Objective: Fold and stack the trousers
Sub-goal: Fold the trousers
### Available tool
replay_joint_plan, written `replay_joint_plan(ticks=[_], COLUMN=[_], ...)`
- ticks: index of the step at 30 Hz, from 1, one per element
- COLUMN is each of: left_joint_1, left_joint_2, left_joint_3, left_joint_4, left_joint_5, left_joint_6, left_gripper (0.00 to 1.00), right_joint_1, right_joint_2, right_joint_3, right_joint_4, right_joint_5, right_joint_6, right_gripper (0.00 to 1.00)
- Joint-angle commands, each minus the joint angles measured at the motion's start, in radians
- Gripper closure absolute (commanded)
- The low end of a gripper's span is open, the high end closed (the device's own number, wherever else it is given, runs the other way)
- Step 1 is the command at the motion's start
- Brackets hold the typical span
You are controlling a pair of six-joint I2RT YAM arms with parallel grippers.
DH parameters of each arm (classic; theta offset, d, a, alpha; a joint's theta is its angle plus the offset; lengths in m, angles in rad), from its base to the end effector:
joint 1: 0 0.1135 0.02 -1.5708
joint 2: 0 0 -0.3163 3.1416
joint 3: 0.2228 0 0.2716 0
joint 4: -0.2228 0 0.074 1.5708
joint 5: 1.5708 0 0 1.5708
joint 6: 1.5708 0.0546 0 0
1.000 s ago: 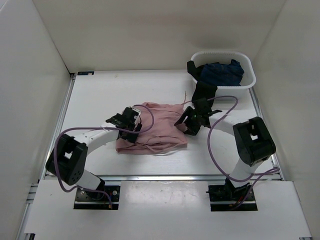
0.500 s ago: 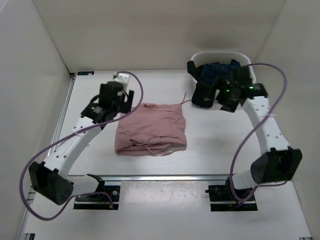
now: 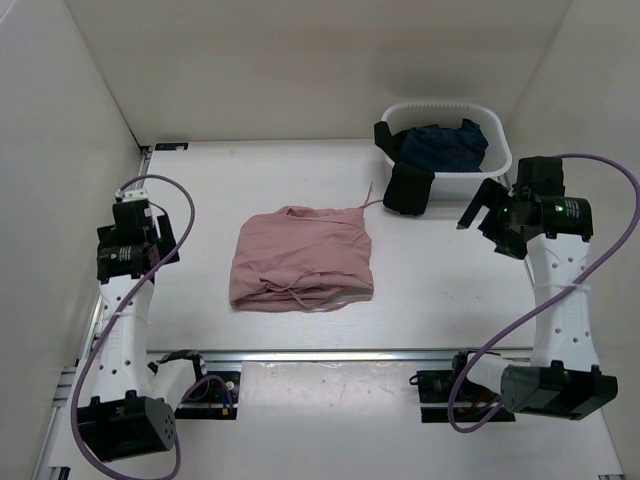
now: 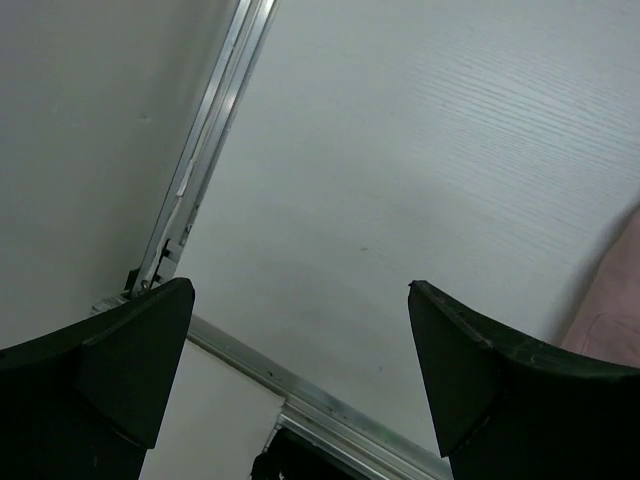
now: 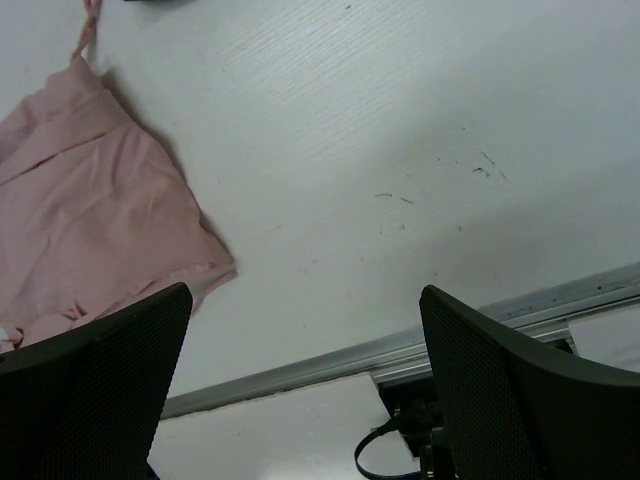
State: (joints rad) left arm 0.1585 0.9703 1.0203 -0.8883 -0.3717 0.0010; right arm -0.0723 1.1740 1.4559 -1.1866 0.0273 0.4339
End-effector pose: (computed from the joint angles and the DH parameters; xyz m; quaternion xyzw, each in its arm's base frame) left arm 0.1809 0.0490 0.3548 -0.1381 0.9095 0.2000 0.3371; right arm 0.2143 -0.0170 0.4355 0.2410 0.9137 0.0461 0.3239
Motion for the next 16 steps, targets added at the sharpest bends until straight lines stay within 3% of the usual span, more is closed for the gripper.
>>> replay_joint_plan(ticks=[1,16], left_joint_1=[0.05,0.099], left_joint_2=[-0.024,-0.042], left_joint_3=[0.011,0.037], left_joint_4=[-0.017,-0.035], left_joint_5=[0.017,0.131], left_joint_6=[-0.001,-0.001], left_gripper=[0.0,0.0], right_joint_1=[-0.006,-0.006], right_joint_2=[0.006,-0.048], right_joint_3=[-0.02,-0.075], right_joint_4=[-0.005,0.031], right_joint_5=[-0.027,0.034], right_joint_6=[-0.023,-0.052], right_gripper=[0.01,0.01])
